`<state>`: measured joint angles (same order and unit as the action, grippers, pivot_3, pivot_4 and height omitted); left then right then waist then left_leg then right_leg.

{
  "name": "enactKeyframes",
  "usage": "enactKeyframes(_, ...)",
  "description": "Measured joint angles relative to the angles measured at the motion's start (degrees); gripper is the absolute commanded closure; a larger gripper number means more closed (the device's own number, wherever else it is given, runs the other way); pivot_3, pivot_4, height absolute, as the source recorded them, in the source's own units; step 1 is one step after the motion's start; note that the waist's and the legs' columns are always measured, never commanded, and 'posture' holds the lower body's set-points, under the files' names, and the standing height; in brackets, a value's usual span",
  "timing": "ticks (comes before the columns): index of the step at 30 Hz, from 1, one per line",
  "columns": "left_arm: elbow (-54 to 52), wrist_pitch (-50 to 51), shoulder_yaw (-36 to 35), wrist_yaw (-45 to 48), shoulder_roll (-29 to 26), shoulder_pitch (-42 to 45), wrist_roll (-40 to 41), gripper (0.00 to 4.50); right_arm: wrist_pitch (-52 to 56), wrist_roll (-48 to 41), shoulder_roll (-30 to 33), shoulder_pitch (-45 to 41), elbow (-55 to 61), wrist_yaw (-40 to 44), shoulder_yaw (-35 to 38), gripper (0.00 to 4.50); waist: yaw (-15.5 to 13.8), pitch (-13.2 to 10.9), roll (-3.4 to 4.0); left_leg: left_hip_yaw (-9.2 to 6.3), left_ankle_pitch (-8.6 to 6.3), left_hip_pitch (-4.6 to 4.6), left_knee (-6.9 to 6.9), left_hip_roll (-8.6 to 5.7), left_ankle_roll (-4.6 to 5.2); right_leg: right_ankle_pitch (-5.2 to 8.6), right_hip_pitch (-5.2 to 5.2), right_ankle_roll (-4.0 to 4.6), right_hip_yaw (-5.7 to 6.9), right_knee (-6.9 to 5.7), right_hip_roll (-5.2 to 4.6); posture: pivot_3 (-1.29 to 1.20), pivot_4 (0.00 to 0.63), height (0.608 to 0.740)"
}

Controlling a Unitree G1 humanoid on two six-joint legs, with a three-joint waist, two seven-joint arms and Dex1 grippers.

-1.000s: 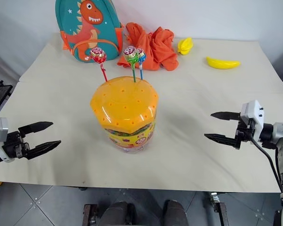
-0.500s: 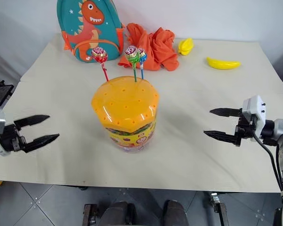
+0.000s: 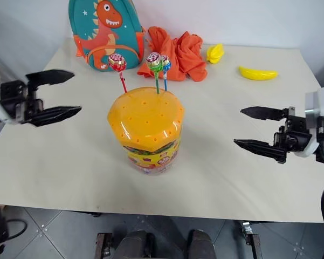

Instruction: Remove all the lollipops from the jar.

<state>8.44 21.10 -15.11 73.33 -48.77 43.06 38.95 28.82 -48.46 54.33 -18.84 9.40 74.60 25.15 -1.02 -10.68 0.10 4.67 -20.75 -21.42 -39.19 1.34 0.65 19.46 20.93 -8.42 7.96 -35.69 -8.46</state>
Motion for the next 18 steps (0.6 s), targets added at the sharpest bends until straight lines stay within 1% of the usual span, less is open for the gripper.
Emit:
enactKeyframes(5,7.18,-1.01,4.85,4.91,5.3,8.16,-0.93,0.0,3.19,-5.07,-0.97,0.09,4.97,-4.46,1.45,0.02,-0.25,0.0,-0.02,0.04,-0.02,-0.05,-0.05,-0.04,0.03,0.0,0.1,0.0,-0.01,-0.11,-0.01,0.0,0.15,0.74)
enactKeyframes(10,14.89,-3.23,7.39,8.47,10.81,14.15,-2.36,0.0,3.65,-6.31,-2.85,1.62,8.17,-8.78,2.71,0.02,-0.38,-0.01,-0.05,0.0,-0.03,-0.12,-0.14,-0.05,0.06,0.0,0.13,0.0,0.01,-0.17,-0.02,0.0,0.15,0.74)
enactKeyframes(13,17.95,-5.14,7.63,8.92,12.35,16.21,-3.76,0.54,3.38,-6.34,-3.67,2.71,9.02,-10.42,2.97,0.0,-0.28,-0.01,-0.05,0.05,-0.04,-0.15,-0.13,-0.07,0.07,0.0,0.22,0.0,0.0,-0.2,-0.04,0.0,0.15,0.74)
enactKeyframes(18,21.46,-6.57,8.96,10.07,14.18,17.53,-6.08,2.03,2.43,-6.8,-4.49,4.66,11.37,-12.81,5.13,0.0,-0.24,-0.01,-0.05,0.05,-0.04,-0.16,-0.17,-0.07,0.08,0.0,0.26,0.0,0.01,-0.28,-0.04,0.0,0.15,0.74)
